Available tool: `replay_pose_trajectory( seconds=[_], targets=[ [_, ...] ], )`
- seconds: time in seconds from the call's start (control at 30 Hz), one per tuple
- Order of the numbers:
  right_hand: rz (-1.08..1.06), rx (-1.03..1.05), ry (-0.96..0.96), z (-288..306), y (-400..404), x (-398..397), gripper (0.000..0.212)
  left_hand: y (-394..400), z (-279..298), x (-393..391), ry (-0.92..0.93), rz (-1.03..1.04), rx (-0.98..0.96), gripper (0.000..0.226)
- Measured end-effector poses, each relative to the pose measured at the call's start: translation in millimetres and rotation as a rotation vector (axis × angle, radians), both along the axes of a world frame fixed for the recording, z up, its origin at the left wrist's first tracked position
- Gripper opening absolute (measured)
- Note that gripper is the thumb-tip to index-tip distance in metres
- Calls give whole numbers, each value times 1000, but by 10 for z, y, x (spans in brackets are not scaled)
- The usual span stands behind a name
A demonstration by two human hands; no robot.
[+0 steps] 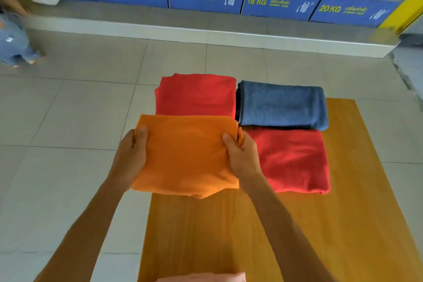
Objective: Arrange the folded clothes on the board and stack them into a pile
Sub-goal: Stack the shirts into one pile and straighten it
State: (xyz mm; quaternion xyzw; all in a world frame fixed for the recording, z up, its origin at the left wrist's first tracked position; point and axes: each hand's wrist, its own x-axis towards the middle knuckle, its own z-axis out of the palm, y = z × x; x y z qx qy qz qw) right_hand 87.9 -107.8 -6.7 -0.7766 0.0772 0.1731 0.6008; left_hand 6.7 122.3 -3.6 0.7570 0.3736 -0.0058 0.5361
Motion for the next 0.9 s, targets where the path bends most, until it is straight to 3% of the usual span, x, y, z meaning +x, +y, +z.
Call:
replay_pose_trajectory(
  seconds=[0.17,0.33,0.47,0.57,0.9],
  targets=[
    [-7,-3,-104,264,274,979,28,315,236,1043,-118,-1,54,63],
    [-31,-143,-74,90,500,1645,28,457,-4,1759,-50,-27,156,61],
    [24,-304,-29,-211,518,1709,25,421,-463,1870,77,-71,239,59],
    [39,-335,-70,-370,510,1698,26,406,-764,1847,38,-29,302,59],
    [64,-377,-115,-481,578,1738,33,375,-877,1853,31,42,426,55]
  ],
)
